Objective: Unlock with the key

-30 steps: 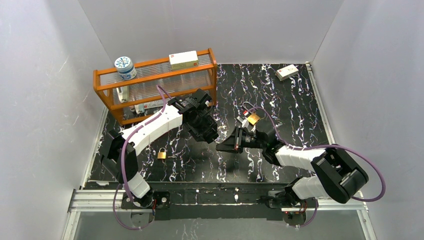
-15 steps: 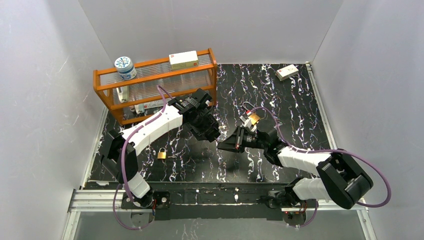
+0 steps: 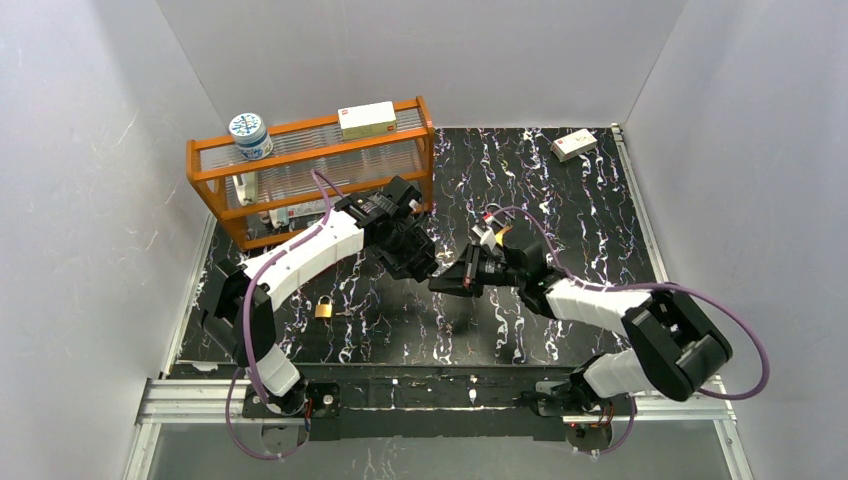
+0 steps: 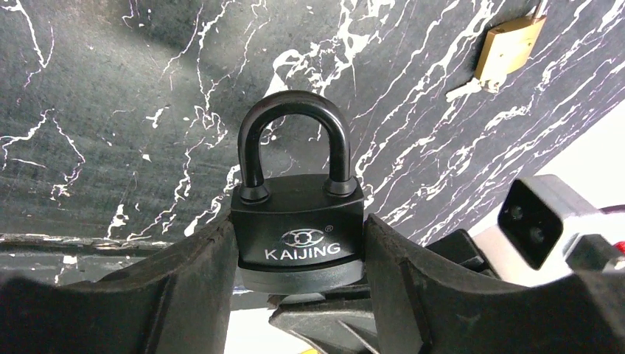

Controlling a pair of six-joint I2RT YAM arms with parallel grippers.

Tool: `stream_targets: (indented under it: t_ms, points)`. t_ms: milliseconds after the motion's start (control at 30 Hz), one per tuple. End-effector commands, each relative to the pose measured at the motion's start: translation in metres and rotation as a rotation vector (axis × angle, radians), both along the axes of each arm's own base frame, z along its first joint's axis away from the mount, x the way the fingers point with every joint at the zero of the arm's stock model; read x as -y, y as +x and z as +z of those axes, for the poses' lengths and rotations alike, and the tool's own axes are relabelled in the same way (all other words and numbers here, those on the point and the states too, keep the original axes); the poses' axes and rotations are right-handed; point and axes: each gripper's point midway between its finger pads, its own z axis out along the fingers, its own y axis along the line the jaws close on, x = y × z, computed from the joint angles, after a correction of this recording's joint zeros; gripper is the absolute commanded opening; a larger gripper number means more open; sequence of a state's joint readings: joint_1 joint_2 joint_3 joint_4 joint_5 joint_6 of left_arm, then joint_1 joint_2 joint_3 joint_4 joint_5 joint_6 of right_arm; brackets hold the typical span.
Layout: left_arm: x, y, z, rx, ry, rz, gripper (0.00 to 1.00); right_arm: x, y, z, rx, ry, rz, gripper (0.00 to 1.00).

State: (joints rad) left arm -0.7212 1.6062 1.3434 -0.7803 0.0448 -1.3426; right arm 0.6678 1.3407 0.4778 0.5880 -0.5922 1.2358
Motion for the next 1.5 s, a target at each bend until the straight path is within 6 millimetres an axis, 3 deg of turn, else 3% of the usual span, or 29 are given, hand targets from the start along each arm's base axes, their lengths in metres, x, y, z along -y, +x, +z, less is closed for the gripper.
stream_targets:
  t_ms: [0,200,500,667,733,867,967,1167,1367,1467]
  points:
    - [0.003,-0.015,0.021,0.006,-0.067,-0.031,0.00,-0.013,0.029,0.012,-0.039,-0.015,-0.037,0.01]
    - [0.008,-0.015,0.023,0.011,-0.098,-0.026,0.00,-0.025,0.050,0.022,-0.018,-0.017,-0.068,0.01]
    - [0.016,-0.016,0.026,0.024,-0.155,-0.017,0.00,-0.028,0.075,0.000,-0.061,-0.125,-0.148,0.01]
    - [0.025,-0.022,0.024,0.000,-0.232,-0.020,0.00,-0.039,0.090,0.013,0.021,-0.100,-0.149,0.01]
    - [0.027,-0.024,0.025,-0.004,-0.247,-0.028,0.00,-0.045,0.094,0.014,0.068,-0.093,-0.129,0.01]
    - [0.028,-0.022,0.032,0.021,-0.263,-0.037,0.00,-0.046,0.095,-0.004,0.052,-0.128,-0.119,0.01]
    - [0.023,-0.022,0.031,0.041,-0.248,-0.034,0.00,-0.046,0.089,0.003,0.064,-0.085,-0.102,0.03]
    - [0.006,-0.008,0.026,0.129,-0.177,0.001,0.00,-0.032,0.061,0.041,0.220,0.073,-0.036,0.38]
    - [-0.033,0.026,0.037,0.358,-0.036,0.101,0.00,-0.005,0.009,0.064,0.319,0.160,0.057,0.68]
    - [-0.030,0.030,0.044,0.406,-0.086,0.117,0.00,0.004,0.002,0.068,0.355,0.140,0.043,0.79]
